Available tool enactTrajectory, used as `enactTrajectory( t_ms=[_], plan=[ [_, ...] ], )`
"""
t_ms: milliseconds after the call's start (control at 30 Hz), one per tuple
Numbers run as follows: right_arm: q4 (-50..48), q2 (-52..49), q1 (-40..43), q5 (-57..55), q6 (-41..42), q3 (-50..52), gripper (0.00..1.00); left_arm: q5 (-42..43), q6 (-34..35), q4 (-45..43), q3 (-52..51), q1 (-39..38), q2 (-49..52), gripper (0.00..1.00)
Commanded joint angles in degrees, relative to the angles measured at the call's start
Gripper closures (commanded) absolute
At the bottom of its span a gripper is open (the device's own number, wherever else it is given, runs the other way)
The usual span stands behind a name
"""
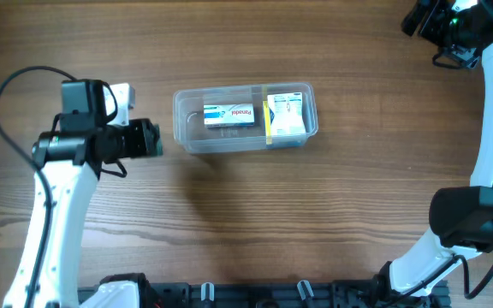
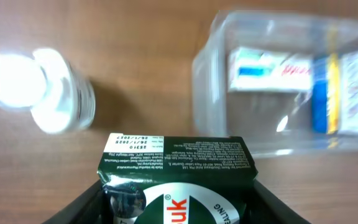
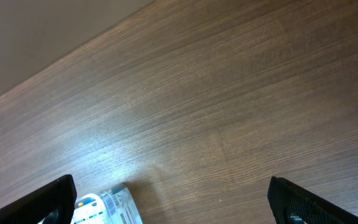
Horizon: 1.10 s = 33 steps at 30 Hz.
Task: Pack container
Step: 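Lift the Zam-Buk tin and carry it over the container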
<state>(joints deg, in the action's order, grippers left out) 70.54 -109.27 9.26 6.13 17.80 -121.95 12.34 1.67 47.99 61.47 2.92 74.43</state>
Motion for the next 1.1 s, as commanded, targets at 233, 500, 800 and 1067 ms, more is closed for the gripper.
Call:
enactTrajectory(
  t_ms=[233,500,800,1067],
  plan=[
    [-0.2,0.0,-0.3,-0.8,0.6,-0.2,0.0,1.4,7.3,-12.9,1.2,-11.6,-3.0,0.69],
    [-0.2,0.0,-0.3,-0.7,0.6,-0.2,0.0,-1.7,10.4,-23.0,1.2,-19.1,1.4,0.71],
    [-0.2,0.0,-0.3,-0.8,0.6,-0.2,0.0,-6.2,11.1,-32.2,1.2,-26.6,11.3,0.71],
    [-0.2,0.0,-0.3,-0.8,0.6,-0.2,0.0,-12.5,13.9,-35.1,1.2,-31.9,18.3,0.73]
  ],
)
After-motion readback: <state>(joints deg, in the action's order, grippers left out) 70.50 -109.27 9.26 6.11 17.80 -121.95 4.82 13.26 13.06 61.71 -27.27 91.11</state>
